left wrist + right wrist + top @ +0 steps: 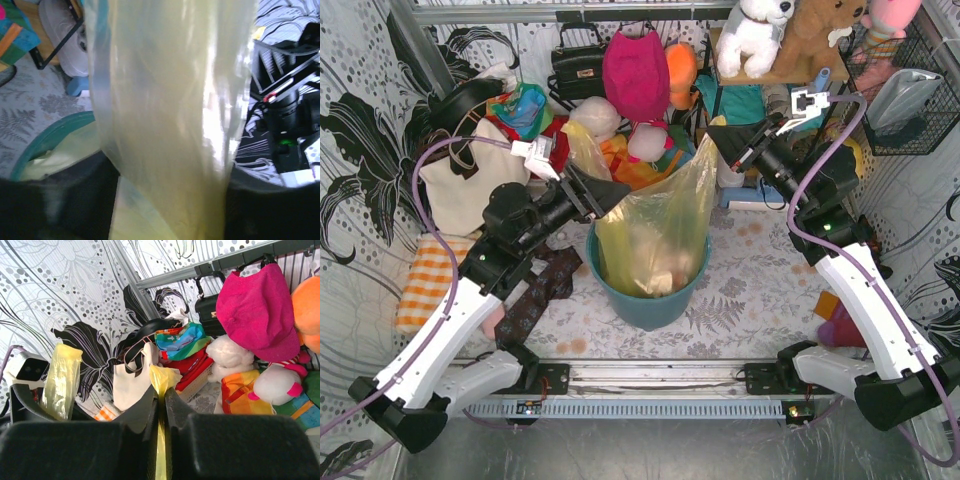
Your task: Tie the trash bag
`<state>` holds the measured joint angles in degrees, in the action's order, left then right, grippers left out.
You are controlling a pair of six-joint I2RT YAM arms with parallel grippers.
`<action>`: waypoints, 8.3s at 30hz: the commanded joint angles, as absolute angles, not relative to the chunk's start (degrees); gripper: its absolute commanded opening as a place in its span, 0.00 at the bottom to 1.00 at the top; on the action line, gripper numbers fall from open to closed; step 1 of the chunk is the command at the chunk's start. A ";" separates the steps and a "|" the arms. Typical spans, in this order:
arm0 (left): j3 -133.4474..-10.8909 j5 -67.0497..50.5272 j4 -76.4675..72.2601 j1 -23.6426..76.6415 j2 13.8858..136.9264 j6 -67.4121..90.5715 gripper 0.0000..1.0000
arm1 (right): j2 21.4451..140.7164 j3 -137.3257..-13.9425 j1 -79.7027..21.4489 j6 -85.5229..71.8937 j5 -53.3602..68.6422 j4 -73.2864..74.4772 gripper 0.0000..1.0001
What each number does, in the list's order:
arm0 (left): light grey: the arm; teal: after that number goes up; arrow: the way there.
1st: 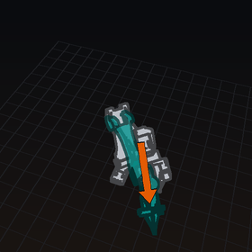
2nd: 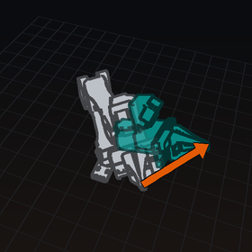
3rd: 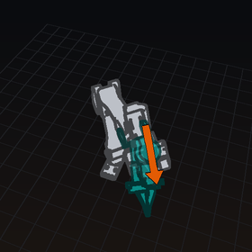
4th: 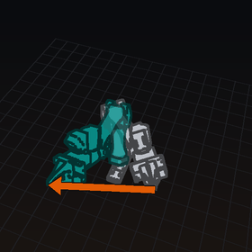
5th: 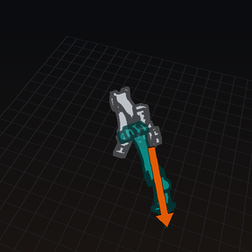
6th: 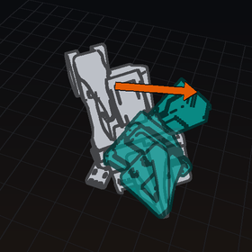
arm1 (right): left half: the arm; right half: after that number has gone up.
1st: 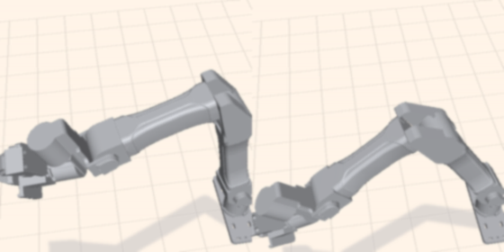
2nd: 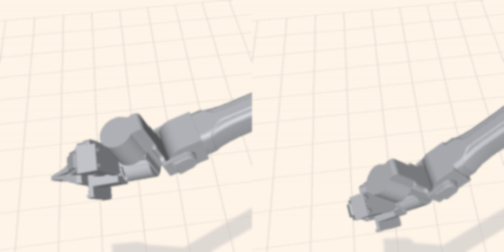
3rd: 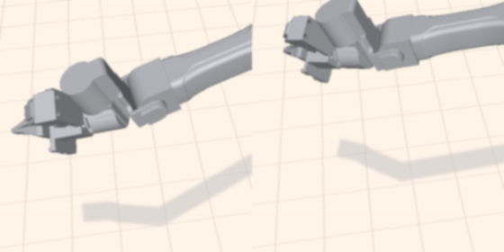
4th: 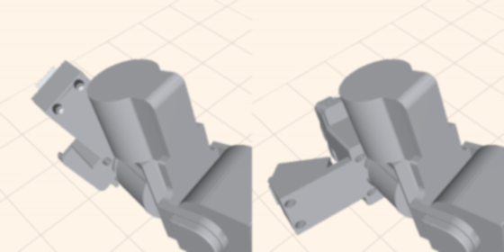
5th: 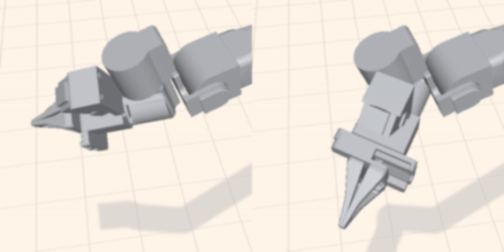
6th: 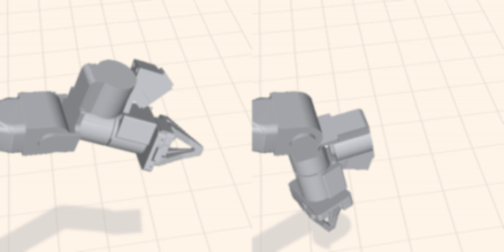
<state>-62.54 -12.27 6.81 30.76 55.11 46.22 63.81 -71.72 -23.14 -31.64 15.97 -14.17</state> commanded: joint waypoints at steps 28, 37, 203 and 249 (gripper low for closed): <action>-58.87 -18.75 -4.73 31.03 52.38 46.83 0.07 | 59.15 -59.29 -18.44 -37.04 43.87 -31.57 0.98; -58.46 -20.96 -6.77 31.00 52.16 46.86 0.05 | 66.67 -58.22 -17.75 -46.81 54.68 -53.59 0.79; -104.78 -31.17 58.11 37.22 68.08 -0.58 0.81 | 62.25 -91.79 -43.42 5.97 37.48 39.08 0.00; -123.08 -12.66 49.46 63.58 78.91 22.22 0.65 | 68.04 -100.28 -43.42 11.10 36.56 51.63 0.00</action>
<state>-120.25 -18.33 51.27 56.64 77.80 21.43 67.99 -98.48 -43.11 10.17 34.94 51.68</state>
